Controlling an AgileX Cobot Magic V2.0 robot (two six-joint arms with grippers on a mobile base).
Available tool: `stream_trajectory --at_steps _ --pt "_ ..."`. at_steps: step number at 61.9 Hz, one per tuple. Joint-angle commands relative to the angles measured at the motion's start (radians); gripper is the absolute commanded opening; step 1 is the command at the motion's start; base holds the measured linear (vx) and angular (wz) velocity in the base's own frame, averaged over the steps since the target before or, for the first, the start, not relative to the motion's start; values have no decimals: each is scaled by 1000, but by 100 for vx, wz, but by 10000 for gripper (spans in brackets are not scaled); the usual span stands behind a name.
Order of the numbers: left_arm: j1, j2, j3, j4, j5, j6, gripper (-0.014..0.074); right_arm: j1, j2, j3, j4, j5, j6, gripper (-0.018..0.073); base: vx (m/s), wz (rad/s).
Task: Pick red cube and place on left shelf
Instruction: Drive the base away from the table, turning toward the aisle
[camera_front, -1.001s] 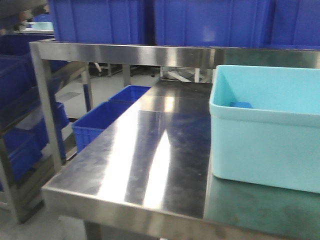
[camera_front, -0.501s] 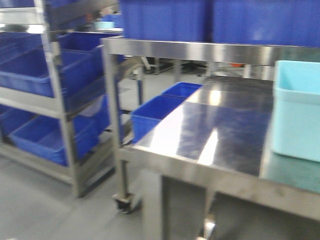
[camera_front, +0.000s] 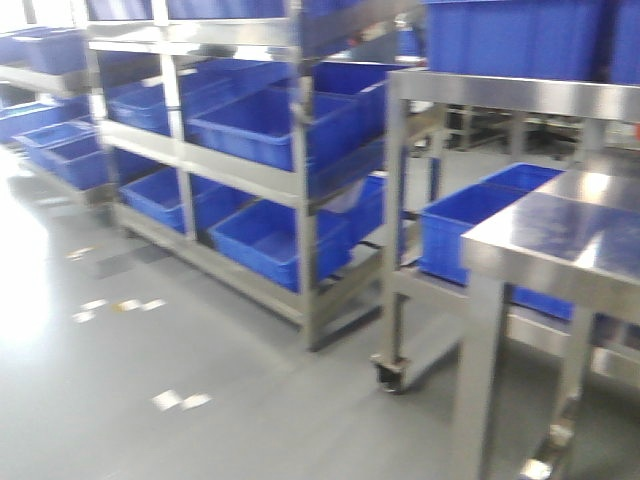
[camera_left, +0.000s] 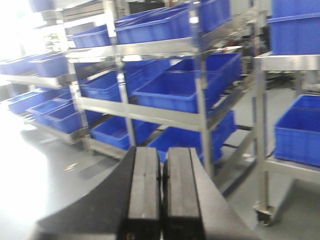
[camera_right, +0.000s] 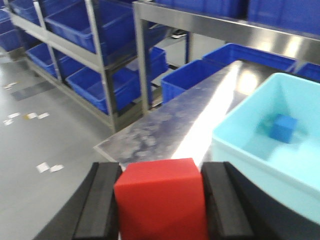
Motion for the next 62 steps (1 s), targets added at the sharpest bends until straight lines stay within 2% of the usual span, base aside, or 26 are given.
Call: stream_trajectory --at_steps 1,62 --pt "-8 8 22 -2 -84 2 106 -5 4 -29 -14 -81 0 57 -27 48" --pt "-8 8 22 -2 -84 2 106 -5 4 -29 -14 -81 0 57 -25 49"
